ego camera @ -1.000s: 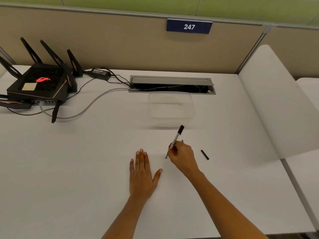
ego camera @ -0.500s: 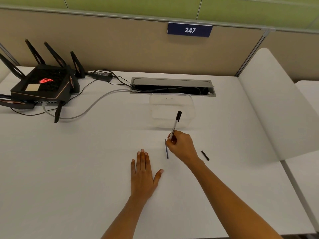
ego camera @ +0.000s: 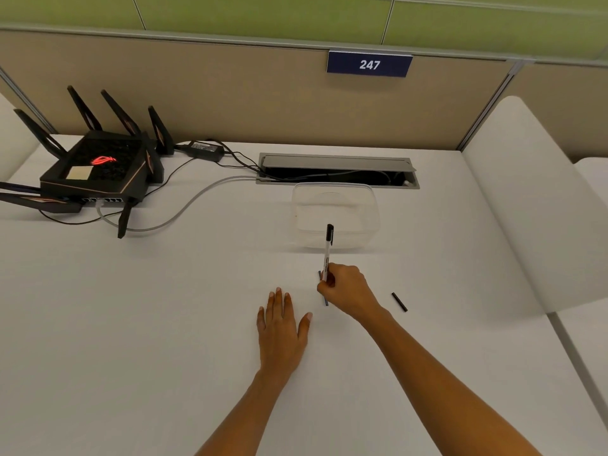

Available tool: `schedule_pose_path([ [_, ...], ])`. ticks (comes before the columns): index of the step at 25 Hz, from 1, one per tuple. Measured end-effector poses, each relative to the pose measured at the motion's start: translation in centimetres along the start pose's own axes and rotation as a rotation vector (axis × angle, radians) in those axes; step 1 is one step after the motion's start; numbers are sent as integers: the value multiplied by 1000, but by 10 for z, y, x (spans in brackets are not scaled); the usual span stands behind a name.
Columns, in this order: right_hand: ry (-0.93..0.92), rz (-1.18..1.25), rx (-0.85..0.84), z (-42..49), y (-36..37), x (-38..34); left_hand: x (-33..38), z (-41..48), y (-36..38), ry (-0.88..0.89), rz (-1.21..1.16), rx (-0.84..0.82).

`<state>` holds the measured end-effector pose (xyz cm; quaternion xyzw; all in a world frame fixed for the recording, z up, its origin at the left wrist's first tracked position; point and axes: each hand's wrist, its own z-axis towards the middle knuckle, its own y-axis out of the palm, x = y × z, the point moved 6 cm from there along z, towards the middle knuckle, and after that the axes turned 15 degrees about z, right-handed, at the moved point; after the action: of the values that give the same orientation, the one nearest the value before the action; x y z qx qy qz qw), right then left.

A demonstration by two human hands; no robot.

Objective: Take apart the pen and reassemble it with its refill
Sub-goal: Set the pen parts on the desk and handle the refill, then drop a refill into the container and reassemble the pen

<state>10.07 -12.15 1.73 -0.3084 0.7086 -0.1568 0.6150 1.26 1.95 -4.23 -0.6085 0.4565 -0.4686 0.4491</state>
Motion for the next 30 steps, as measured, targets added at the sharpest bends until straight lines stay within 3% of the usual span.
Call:
schedule_pose_path([
  [4, -2, -82, -115, -10, 21, 5, 5, 7, -29, -124, -392, 80],
  [9, 11, -227, -225, -16, 41, 9, 9, 13, -45, -281, -939, 10],
  [19, 36, -267, -277, -16, 44, 9, -4, 25, -35, -444, -1222, -51],
  [23, 49, -107, -260, -13, 29, 10, -13, 25, -26, -554, -1381, -89],
  [26, 106, 90, -112, -6, 12, 14, -23, 25, -19, -625, -1496, -121],
  [30, 204, -4, 27, 5, 7, 27, -31, 21, -11, -657, -1596, -145],
])
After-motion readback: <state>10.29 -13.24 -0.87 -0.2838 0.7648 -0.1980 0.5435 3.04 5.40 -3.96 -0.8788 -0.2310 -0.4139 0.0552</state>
